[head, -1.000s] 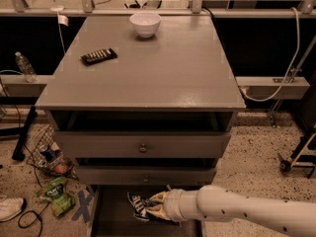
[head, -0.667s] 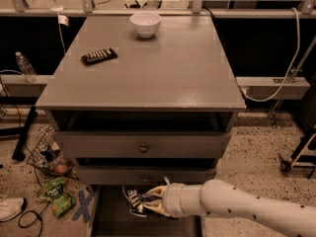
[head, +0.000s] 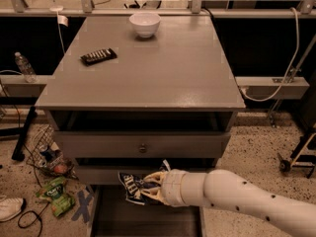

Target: Pick blue chip bag from bottom drawer and place on counter

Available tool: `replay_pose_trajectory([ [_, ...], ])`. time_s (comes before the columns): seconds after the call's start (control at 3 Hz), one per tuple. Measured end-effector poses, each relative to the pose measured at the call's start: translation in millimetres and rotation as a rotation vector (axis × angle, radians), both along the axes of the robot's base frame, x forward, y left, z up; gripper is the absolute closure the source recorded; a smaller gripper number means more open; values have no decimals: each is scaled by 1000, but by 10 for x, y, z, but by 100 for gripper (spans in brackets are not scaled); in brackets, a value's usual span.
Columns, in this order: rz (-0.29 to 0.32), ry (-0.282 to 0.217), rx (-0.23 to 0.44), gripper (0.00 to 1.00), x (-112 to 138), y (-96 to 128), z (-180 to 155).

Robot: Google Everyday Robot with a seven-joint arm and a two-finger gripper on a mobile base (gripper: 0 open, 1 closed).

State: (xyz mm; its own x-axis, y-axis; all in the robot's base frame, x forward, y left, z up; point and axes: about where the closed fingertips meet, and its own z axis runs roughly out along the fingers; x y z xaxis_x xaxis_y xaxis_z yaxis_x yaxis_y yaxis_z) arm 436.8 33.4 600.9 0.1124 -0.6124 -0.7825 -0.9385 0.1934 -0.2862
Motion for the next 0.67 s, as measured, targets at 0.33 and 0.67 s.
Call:
replay_pose_trajectory([
  [0.33,-24,-89,-16,100,133,-55,451],
  [0.67,-26,-95,-19,100,137,-61,477],
])
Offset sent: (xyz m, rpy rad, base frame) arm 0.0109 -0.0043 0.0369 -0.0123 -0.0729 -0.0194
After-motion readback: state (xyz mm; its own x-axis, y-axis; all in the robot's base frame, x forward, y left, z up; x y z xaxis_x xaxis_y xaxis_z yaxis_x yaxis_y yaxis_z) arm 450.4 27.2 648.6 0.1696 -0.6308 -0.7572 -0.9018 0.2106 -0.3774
